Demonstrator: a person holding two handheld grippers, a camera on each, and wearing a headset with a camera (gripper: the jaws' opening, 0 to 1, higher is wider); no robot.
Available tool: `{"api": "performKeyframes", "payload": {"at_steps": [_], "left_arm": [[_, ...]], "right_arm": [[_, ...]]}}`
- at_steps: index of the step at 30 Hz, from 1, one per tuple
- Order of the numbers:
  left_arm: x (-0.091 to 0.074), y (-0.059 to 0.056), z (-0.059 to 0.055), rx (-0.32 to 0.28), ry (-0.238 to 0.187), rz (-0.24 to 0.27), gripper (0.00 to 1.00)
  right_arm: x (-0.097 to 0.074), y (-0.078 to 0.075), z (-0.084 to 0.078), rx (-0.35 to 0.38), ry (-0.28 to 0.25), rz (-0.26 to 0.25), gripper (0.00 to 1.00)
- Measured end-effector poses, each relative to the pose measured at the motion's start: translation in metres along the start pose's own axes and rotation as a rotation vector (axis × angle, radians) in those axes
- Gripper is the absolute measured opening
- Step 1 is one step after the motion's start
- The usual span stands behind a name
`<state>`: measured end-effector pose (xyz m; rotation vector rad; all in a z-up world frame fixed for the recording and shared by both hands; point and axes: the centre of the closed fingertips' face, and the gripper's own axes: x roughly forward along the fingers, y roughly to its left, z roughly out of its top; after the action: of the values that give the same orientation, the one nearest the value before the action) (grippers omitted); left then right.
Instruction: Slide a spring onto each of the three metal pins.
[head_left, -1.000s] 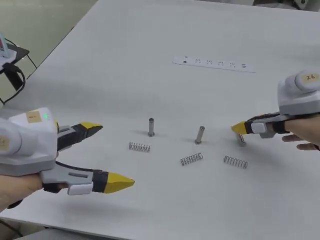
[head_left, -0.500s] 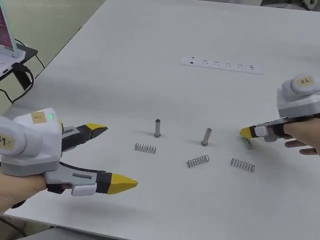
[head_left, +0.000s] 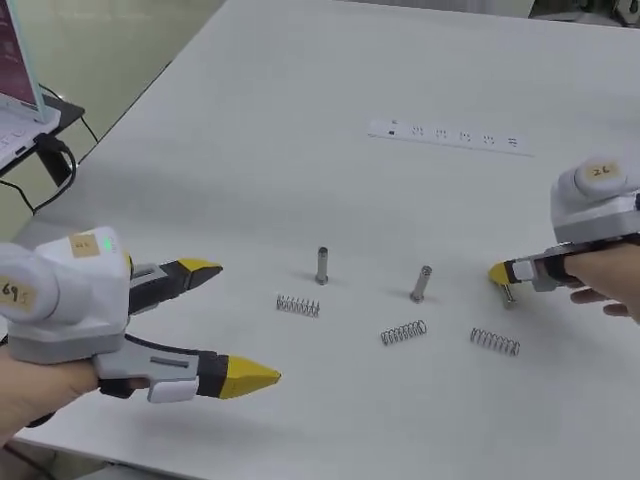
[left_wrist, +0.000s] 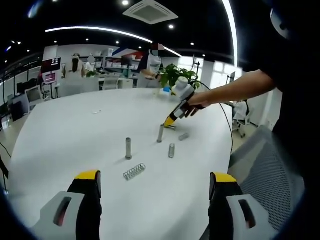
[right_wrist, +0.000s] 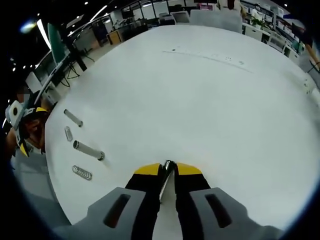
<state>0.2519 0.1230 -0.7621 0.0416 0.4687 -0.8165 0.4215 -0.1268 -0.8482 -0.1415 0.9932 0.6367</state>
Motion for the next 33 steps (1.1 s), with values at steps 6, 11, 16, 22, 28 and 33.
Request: {"api": "performKeyframes", "payload": {"at_steps": [6, 11, 16, 22, 28, 33], "left_arm": [[0.001, 0.001, 0.001, -0.002, -0.004, 0.001, 0.86], [0.001, 0.0, 0.001, -0.005, -0.004, -0.003, 0.85], [0.002, -0.002, 0.0, -0.005, -0.004, -0.008, 0.85], [0.002, -0.002, 0.0, -0.008, -0.006, -0.009, 0.84], [0.003, -0.003, 0.003, -0.005, -0.021, -0.006, 0.85], [0.003, -0.006, 0.002, -0.008, -0.01, -0.013, 0.84]], "right_arm": [[-0.002, 0.006, -0.004, 0.009, -0.003, 0.008, 0.06], [-0.005, 0.007, -0.009, -0.004, 0.001, 0.01, 0.05], [-0.015, 0.008, -0.011, -0.017, -0.025, 0.022, 0.05], [-0.024, 0.002, -0.006, -0.017, -0.072, 0.023, 0.05], [-0.031, 0.006, -0.003, -0.032, -0.106, 0.026, 0.05], [-0.034, 0.012, -0.001, -0.071, -0.124, 0.03, 0.05]]}}
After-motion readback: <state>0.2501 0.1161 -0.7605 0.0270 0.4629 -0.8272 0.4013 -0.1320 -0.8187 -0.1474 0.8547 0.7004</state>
